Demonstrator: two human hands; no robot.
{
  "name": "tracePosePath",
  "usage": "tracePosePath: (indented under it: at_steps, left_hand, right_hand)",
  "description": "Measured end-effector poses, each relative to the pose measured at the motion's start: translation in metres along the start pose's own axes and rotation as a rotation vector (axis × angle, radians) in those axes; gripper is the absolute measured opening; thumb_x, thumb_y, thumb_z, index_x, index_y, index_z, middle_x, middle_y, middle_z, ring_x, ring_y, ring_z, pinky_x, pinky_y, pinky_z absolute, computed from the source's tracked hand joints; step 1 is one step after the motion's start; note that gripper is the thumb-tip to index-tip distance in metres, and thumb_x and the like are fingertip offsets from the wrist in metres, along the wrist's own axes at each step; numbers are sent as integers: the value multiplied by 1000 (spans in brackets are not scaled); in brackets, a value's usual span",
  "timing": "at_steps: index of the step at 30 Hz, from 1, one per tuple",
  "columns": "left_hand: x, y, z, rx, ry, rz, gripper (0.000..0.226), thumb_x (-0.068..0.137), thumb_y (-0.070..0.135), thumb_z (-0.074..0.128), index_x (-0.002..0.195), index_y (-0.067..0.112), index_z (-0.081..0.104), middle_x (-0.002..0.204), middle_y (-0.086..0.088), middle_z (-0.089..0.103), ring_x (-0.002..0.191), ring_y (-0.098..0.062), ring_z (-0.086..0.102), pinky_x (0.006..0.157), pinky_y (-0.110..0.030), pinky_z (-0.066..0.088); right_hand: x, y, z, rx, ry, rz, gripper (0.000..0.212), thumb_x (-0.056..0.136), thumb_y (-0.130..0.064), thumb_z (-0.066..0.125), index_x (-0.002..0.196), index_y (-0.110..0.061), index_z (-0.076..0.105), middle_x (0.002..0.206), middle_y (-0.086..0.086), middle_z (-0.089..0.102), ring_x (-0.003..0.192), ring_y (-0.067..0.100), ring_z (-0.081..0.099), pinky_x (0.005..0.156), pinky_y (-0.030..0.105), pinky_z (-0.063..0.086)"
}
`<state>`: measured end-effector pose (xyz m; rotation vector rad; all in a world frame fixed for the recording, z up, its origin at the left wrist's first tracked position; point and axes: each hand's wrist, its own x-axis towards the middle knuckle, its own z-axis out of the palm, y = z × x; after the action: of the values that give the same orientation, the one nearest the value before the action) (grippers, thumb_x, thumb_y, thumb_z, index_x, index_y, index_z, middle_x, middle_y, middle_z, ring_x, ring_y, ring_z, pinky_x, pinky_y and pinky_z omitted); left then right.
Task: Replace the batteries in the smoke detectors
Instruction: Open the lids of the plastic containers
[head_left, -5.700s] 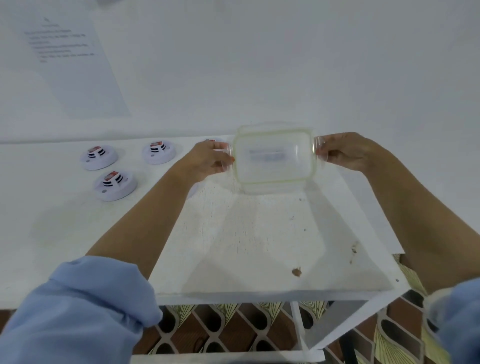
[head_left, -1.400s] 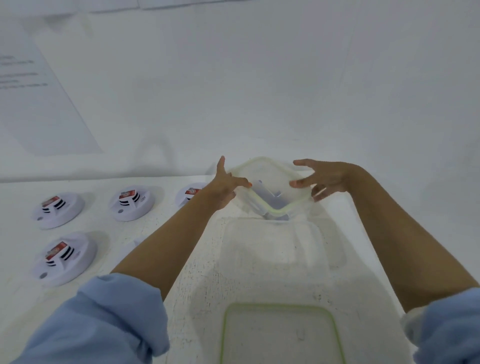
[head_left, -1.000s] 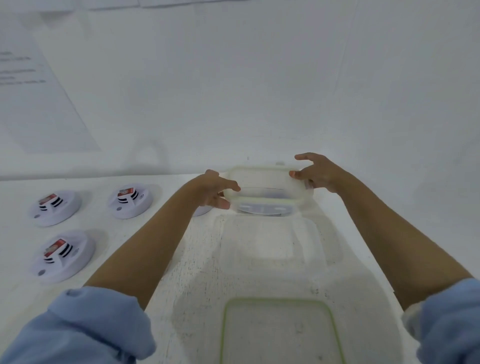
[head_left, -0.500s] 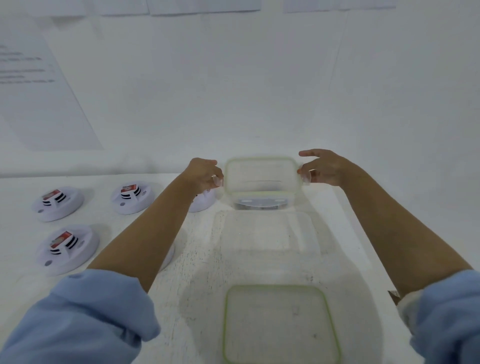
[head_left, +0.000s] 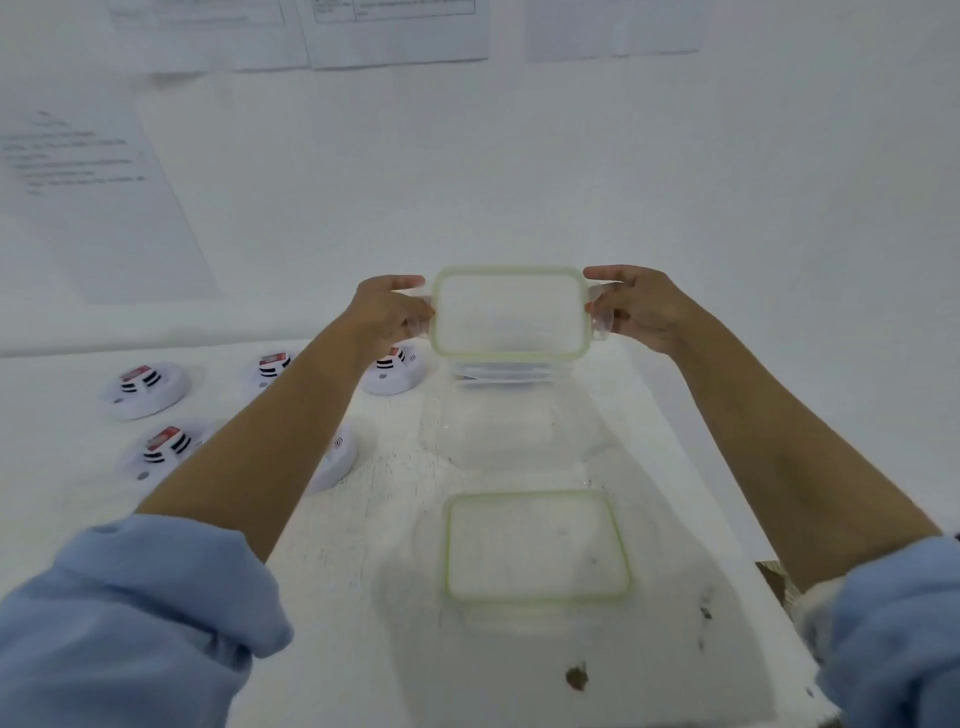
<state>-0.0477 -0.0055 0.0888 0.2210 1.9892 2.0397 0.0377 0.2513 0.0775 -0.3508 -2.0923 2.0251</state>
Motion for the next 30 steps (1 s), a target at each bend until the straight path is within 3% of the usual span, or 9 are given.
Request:
tracePosePath:
  at_steps: [6, 10, 13, 15, 19, 24, 27, 30]
  left_hand:
    - [-53, -11, -1, 66, -5, 85, 42, 81, -17, 54, 114, 9, 49, 80, -4, 58, 66, -14, 58, 53, -17, 53]
    - [-88, -33, -7, 145, -90, 203, 43, 75, -19, 60, 100, 15, 60, 81, 5, 68, 66, -2, 64, 64, -17, 53]
    - [-111, -48, -13, 232, -133, 320, 49, 69, -24, 61, 69, 24, 73, 66, 14, 70, 64, 3, 64, 65, -12, 52]
    - [-124, -59, -17, 316, -144, 367, 53, 68, -25, 63, 57, 26, 72, 61, 16, 68, 59, 6, 61, 64, -9, 50]
    - [-140, -83, -27, 531, -190, 412, 40, 67, -24, 66, 67, 16, 65, 64, 20, 69, 65, 7, 63, 70, -7, 49]
    - [-149, -105, -33, 704, -234, 527, 45, 70, -19, 58, 66, 25, 63, 70, 25, 68, 74, 5, 63, 76, -7, 46]
    - [-152, -115, -31, 840, -279, 537, 36, 70, -15, 56, 68, 20, 65, 71, 19, 66, 75, 5, 62, 73, -12, 47]
    - [-152, -126, -29, 959, -320, 474, 40, 67, -23, 47, 75, 8, 70, 91, 1, 66, 87, -1, 59, 79, -13, 39]
  right_hand:
    - [-55, 14, -11, 4, -83, -107, 46, 75, 18, 57, 115, -6, 58, 87, -1, 59, 70, 12, 61, 66, 23, 55]
    - [-93, 32, -21, 8, -154, -153, 45, 73, 26, 53, 90, -15, 60, 87, -3, 64, 74, 12, 62, 68, 22, 55]
    - [-116, 45, -27, 5, -269, -172, 40, 72, 28, 52, 80, -11, 57, 73, -7, 68, 63, 8, 62, 66, 18, 53]
    - [-129, 53, -27, -81, -300, -197, 36, 70, 27, 56, 76, -9, 58, 75, -6, 67, 65, 6, 59, 68, 17, 51]
    - [-148, 72, -24, -186, -334, -264, 37, 69, 23, 61, 71, -13, 66, 88, -2, 69, 89, 5, 64, 86, 22, 49]
    - [-156, 94, -20, -285, -368, -341, 56, 65, 24, 66, 63, -32, 72, 83, -9, 72, 90, 2, 63, 87, 13, 45]
    - [-161, 108, -17, -404, -356, -352, 59, 65, 22, 67, 62, -37, 70, 93, -5, 67, 91, -4, 61, 88, 14, 42]
    - [-162, 121, -15, -629, -348, -335, 45, 69, 21, 61, 70, -23, 70, 110, -5, 61, 106, 2, 56, 98, 27, 40]
